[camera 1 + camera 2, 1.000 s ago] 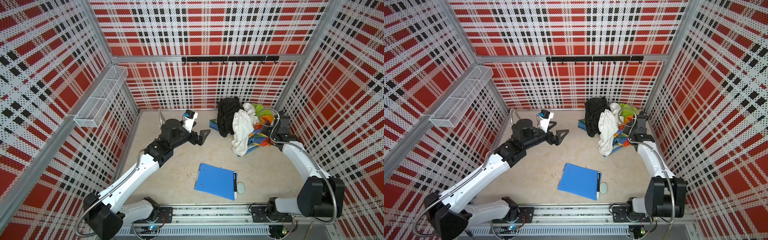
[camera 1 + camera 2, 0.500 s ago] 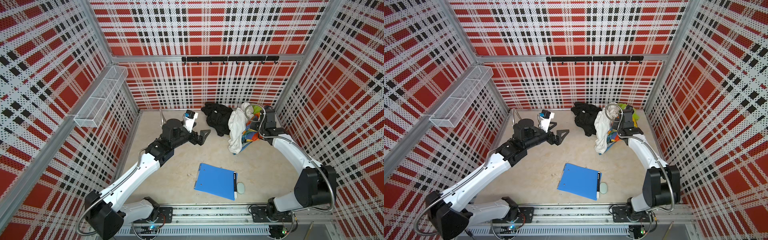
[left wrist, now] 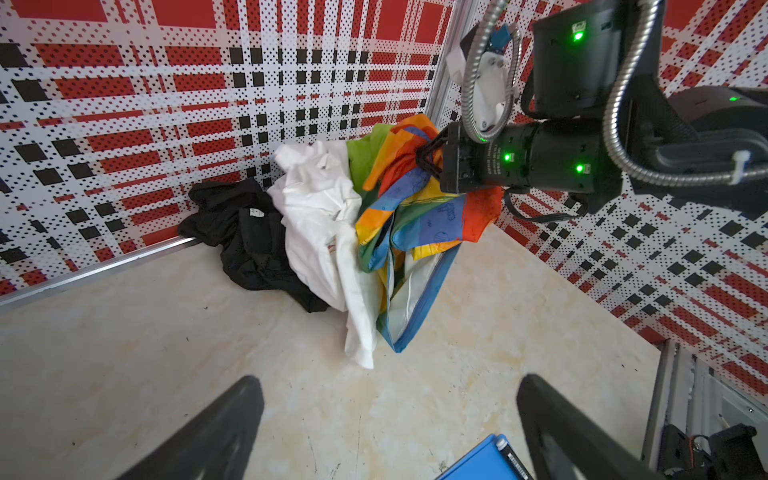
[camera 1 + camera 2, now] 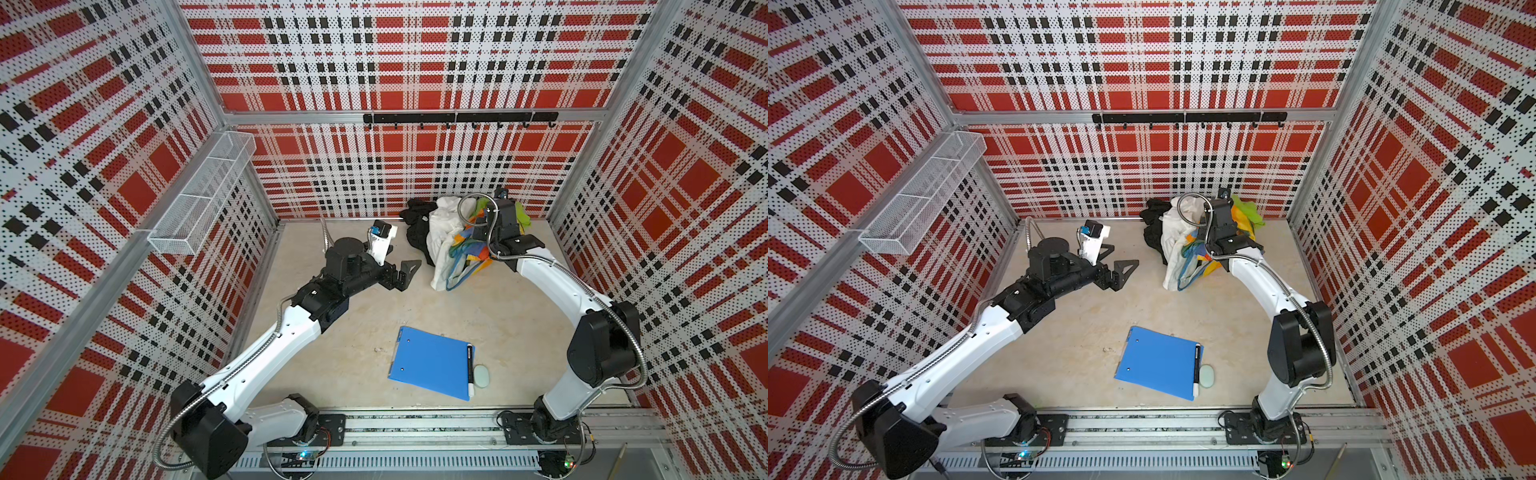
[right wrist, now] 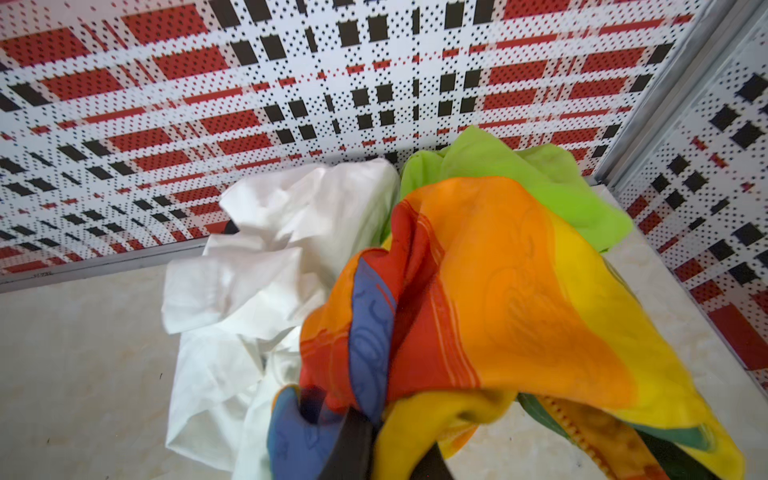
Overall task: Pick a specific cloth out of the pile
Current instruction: 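Grasp the rainbow-striped cloth with the right gripper, pulling it from the pile, then lift the rainbow-striped cloth high with the right gripper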
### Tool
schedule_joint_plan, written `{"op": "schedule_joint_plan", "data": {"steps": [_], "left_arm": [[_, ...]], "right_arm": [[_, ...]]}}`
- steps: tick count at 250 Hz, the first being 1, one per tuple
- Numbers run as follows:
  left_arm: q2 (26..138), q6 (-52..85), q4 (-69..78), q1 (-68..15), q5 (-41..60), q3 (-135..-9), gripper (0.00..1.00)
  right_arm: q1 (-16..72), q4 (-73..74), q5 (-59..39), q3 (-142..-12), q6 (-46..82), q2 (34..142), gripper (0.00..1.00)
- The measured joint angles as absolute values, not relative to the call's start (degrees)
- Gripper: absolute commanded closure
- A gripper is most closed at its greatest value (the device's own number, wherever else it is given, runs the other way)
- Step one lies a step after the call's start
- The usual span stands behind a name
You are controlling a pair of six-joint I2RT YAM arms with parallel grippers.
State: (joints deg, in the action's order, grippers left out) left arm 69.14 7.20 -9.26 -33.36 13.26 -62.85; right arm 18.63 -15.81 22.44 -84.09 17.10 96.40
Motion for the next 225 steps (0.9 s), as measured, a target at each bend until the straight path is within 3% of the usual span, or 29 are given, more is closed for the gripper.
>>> {"op": "schedule_joint_plan", "data": {"steps": [225], "left_arm": [[69.21, 7.03, -10.04, -33.39, 13.52, -63.07, 0.04]], "right_arm": [[14.06, -14.26, 16.4, -72.88, 19.05, 76.77, 0.94]]}}
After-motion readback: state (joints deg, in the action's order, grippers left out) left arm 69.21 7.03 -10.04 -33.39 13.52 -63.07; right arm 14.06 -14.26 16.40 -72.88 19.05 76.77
